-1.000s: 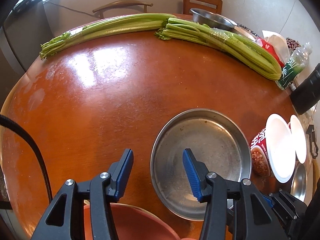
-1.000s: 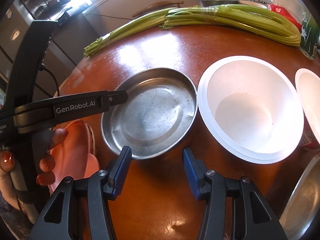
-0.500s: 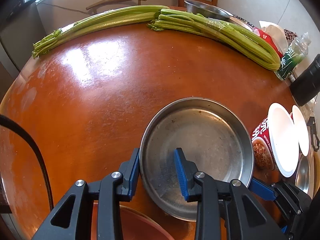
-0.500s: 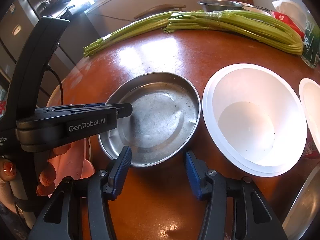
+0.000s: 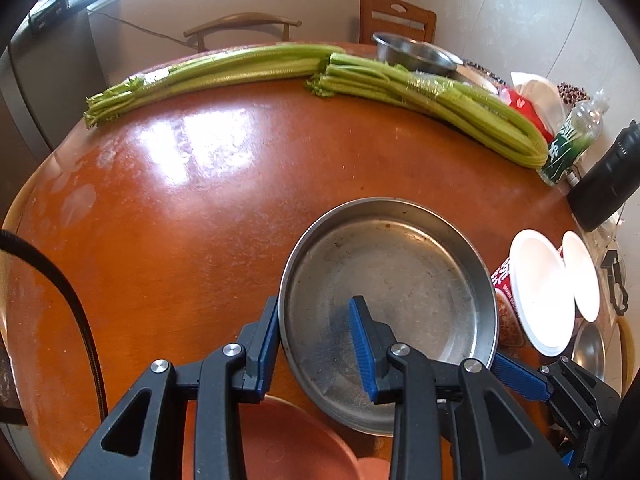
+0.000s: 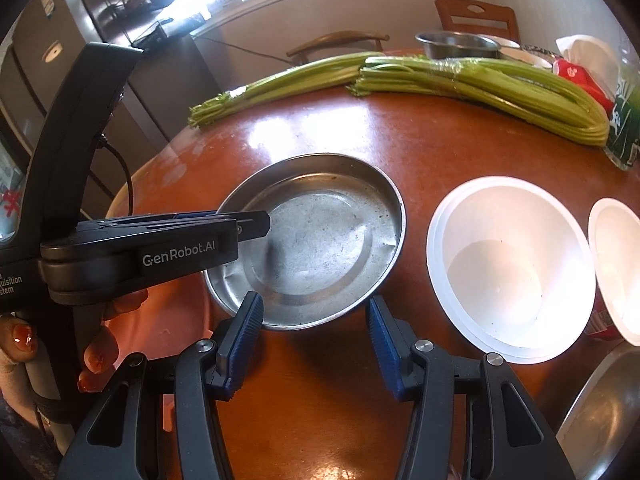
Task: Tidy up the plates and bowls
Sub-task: 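Close the left gripper on the rim of the steel pan, then lift the steel pan with the left gripper over the orange plate stack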
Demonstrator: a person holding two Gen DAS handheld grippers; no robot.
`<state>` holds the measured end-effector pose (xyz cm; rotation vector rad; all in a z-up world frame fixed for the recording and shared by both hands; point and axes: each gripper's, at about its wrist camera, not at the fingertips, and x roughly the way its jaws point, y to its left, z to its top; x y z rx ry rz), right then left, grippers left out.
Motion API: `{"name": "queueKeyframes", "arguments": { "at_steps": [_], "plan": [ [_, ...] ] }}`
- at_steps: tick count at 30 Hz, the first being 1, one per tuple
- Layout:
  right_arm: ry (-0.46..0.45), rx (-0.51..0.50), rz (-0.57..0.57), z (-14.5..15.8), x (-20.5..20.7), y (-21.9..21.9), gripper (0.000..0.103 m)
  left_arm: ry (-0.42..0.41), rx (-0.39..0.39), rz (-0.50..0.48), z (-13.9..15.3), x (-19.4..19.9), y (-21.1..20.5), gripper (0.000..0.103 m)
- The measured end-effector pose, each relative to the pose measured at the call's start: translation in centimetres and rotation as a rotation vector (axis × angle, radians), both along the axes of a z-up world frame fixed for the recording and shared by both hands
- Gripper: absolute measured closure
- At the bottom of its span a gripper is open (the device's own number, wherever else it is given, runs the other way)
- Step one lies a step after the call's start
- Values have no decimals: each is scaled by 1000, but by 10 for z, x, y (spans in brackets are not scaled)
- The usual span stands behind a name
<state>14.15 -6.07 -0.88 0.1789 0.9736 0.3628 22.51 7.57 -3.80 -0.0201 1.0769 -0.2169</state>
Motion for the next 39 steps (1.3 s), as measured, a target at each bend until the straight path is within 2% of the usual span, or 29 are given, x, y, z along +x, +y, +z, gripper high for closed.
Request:
{"name": "queueKeyframes", "arguments": {
  "at_steps": [10, 20, 39],
  "plan": [
    [-54, 23, 24, 24, -14, -1, 47, -65, -11, 20, 27, -17, 5, 69],
    [-114, 50, 69, 47, -34, 0, 47, -118, -2, 54, 52, -50, 12, 69],
    [-203, 67, 202, 73, -66, 22, 47, -179, 11, 165, 79, -109, 40, 69]
  ]
}}
